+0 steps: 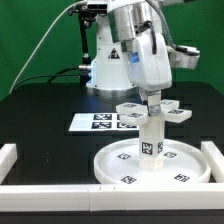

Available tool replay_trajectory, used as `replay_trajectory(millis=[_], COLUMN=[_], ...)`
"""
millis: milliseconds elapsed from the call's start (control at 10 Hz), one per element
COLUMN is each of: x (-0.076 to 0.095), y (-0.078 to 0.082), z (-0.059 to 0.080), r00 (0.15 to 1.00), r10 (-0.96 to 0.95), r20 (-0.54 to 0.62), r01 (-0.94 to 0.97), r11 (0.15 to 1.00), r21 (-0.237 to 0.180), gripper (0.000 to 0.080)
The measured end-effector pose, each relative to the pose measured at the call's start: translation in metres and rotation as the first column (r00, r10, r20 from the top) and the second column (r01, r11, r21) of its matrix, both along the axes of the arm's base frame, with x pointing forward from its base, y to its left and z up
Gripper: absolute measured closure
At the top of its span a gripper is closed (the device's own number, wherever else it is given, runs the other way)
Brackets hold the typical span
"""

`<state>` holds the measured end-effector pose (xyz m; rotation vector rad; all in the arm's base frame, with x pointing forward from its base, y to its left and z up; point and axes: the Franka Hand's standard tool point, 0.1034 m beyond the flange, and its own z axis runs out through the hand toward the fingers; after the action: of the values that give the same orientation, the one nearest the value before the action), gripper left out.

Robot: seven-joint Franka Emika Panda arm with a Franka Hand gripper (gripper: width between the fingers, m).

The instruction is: Assemble round table

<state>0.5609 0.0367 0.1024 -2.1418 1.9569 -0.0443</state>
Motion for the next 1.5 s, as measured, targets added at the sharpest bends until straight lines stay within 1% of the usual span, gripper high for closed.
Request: replay_trajectory(millis=[100,200,300,500,600,700,800,900,1000,1100,1200,1300,1400,1500], x=[0.000,-0.002,-0.001,-0.002,0.000,0.000,0.001,-0.001,-0.004,-0.003,-0.004,-0.004,-0.004,-0.004], y=[0.000,0.002,0.002,0.004,0.005,0.006,0.005,0.005,0.006,0.006,0.005,0.005,0.004,0.004], z=[0.000,0.002,0.008,0.017,0.020,0.022,0.023,0.022,0.024,0.024,0.022,0.022,0.022,0.022], r00=[0.999,0.997,0.992,0.953,0.929,0.887,0.841,0.745,0.661,0.578,0.539,0.506,0.426,0.368], r10=[0.037,0.070,0.122,0.298,0.369,0.460,0.541,0.667,0.751,0.816,0.842,0.862,0.904,0.930], r20=[0.004,-0.024,-0.046,-0.055,-0.041,-0.022,0.003,0.017,-0.010,-0.027,-0.026,-0.022,-0.015,-0.011], r01=[-0.037,-0.070,-0.121,-0.296,-0.368,-0.460,-0.541,-0.667,-0.751,-0.816,-0.842,-0.861,-0.902,-0.926], r11=[0.999,0.998,0.992,0.954,0.929,0.888,0.841,0.745,0.660,0.576,0.536,0.504,0.424,0.365], r21=[-0.006,0.007,0.024,0.040,0.034,0.019,-0.012,-0.035,-0.029,-0.050,-0.066,-0.071,-0.086,-0.097], gripper=[0.0361,0.0211,0.0169,0.0153,0.0150,0.0150,0.0150,0.0150,0.0150,0.0150,0.0150,0.0150,0.0150,0.0150])
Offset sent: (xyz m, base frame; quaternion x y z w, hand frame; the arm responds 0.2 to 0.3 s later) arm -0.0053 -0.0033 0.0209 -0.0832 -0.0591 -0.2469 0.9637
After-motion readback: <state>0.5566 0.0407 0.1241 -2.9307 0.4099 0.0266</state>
